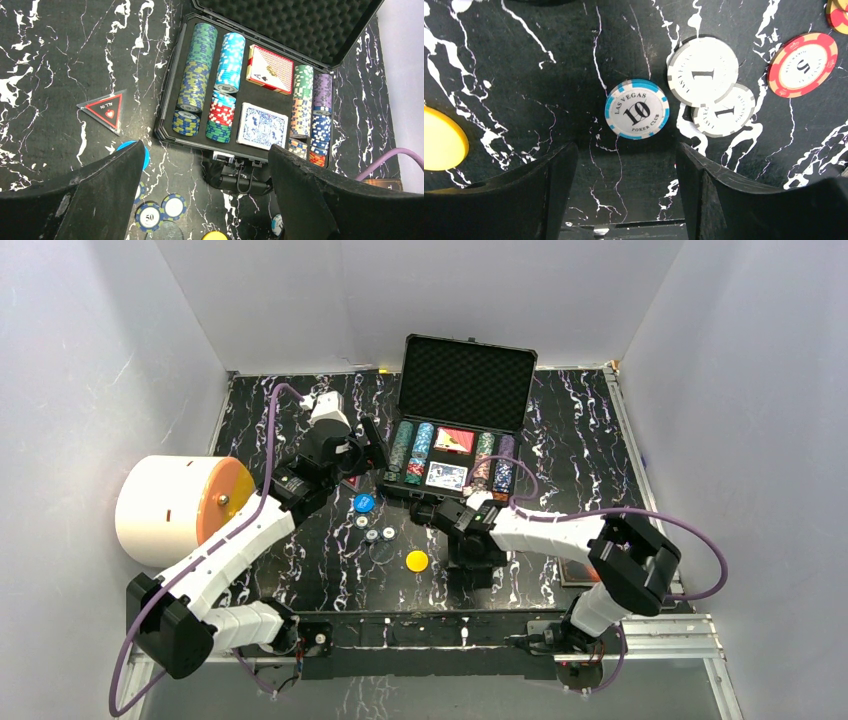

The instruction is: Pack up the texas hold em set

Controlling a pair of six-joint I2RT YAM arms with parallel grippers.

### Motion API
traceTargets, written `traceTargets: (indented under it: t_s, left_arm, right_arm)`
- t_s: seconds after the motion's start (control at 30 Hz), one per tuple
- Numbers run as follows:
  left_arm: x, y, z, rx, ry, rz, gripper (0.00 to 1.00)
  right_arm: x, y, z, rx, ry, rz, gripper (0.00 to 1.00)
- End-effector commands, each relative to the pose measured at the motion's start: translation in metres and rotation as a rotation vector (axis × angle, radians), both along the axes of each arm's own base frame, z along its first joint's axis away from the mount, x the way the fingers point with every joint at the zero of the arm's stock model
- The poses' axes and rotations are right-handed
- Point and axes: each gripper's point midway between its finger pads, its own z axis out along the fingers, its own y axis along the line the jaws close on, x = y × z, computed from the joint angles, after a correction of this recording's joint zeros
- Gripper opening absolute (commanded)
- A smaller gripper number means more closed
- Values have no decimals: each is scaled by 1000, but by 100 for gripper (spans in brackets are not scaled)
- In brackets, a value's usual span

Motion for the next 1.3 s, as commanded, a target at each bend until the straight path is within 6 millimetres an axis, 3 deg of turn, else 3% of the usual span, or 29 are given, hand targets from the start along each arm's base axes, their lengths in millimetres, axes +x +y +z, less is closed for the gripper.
traceTargets:
  t_s: [0.0, 0.33, 0.53, 0.63, 0.77, 1.0, 1.07, 1.1, 1.27]
  left_arm:
    - [-4, 5, 12, -17, -25, 5, 93]
    - [-3, 6, 16, -8, -30, -3, 93]
    - [-4, 5, 15, -11, -27, -10, 93]
    - [-5, 2, 13, -18, -24, -27, 93]
    - [-9, -9, 9, -35, -16, -92, 94]
    - [-20, -48, 5, -109, 1, -310, 94]
    - [-26, -61, 5, -145, 17, -376, 93]
    - [-33, -75, 6, -197, 48, -456, 91]
    - [-50, -108, 7, -326, 150, -645, 83]
  right_arm:
    - [12, -9, -1, 11, -49, -74, 79]
    - [30, -13, -15, 48, -64, -106, 68]
    - [31, -16, -19, 19, -53, -109, 48]
    - [34, -14, -11, 34, -69, -95, 44]
    - [46, 1, 18, 119, -137, -58, 43]
    - [76, 29, 86, 347, -289, 9, 44]
    - [85, 35, 105, 397, -336, 31, 44]
    - [94, 42, 124, 448, -392, 68, 45]
    - [110, 55, 162, 511, -518, 196, 45]
